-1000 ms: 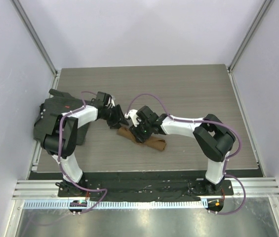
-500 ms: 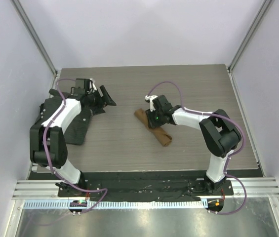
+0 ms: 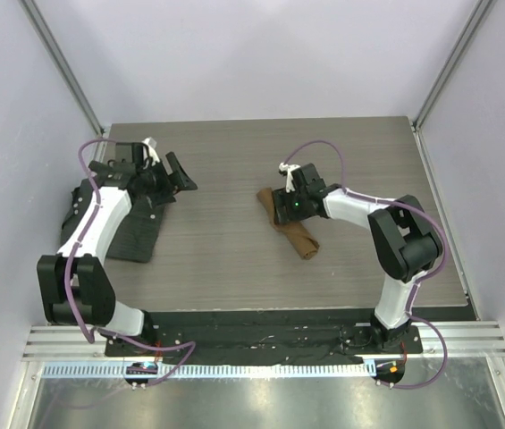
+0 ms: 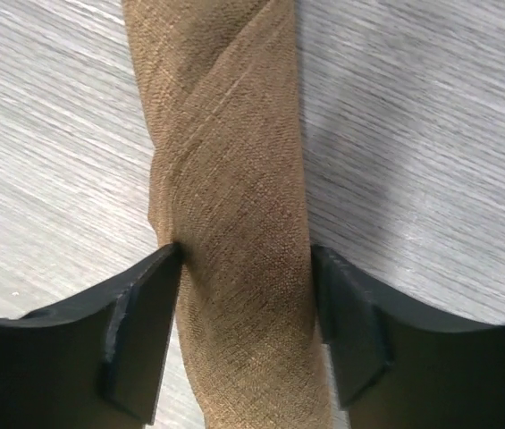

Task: Fold the napkin, place the utensils inside, and roll it up
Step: Roll the napkin with the utensil

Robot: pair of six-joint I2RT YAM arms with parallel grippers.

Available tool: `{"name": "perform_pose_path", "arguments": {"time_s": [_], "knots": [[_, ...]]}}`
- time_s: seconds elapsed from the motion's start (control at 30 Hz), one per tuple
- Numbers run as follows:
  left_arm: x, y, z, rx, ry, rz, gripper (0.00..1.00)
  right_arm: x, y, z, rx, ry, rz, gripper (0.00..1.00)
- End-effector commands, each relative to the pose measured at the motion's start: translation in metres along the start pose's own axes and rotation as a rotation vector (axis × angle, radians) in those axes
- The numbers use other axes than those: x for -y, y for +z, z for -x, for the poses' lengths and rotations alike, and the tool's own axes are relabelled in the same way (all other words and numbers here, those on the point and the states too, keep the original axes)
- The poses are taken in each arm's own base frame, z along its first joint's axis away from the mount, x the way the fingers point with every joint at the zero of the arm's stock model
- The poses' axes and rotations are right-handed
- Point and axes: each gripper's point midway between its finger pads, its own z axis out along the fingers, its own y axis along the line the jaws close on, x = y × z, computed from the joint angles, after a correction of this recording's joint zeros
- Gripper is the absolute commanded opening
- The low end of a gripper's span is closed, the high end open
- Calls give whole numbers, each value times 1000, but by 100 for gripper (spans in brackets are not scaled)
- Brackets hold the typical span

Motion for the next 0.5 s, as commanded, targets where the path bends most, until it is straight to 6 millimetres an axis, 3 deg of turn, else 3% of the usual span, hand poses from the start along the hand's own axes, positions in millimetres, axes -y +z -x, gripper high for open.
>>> {"name": "perform_pose_path", "arguments": {"time_s": [0.0, 0.23, 0.47], "knots": [[3, -19, -1, 19, 50, -31, 84, -2, -14, 9, 9, 46, 59, 76], [-1, -45, 14, 109, 75, -51, 96, -7, -37, 43, 102, 72, 141, 96], [1, -69, 25, 200, 85, -109, 98, -5, -81, 81, 268, 87, 192, 100]]}}
